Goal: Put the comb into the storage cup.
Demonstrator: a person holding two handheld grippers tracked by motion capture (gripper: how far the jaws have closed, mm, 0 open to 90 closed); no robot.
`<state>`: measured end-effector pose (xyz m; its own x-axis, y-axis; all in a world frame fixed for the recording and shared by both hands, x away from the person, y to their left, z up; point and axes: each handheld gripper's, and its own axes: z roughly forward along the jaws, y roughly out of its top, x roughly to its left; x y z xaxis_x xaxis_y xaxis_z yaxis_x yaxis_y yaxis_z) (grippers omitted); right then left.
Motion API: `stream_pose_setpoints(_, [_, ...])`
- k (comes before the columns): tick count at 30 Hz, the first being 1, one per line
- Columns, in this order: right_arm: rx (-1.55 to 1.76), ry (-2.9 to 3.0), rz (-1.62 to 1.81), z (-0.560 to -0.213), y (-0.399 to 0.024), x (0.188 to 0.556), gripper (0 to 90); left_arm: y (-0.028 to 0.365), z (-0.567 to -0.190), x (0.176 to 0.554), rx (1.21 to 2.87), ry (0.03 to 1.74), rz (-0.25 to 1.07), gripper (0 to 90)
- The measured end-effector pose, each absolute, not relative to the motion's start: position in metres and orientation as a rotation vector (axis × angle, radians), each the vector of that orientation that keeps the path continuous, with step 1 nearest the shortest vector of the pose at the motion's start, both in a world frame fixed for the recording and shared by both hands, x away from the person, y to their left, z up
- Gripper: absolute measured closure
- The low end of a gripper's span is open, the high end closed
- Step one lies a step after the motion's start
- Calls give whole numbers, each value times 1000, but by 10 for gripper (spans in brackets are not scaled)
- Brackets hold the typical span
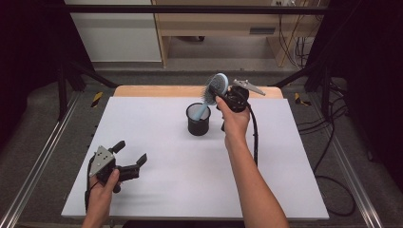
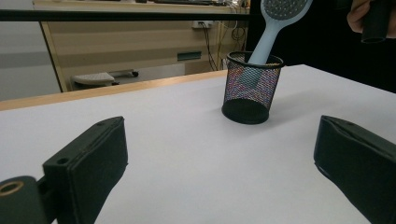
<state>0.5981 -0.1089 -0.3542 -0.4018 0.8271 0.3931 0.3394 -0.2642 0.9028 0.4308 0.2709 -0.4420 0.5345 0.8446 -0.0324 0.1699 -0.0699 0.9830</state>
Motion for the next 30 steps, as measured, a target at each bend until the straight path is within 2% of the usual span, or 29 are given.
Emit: stream_pose_setpoints(30, [1465,1632,1666,-375,-95,605,533,269,-443,431,1580,888,689,31])
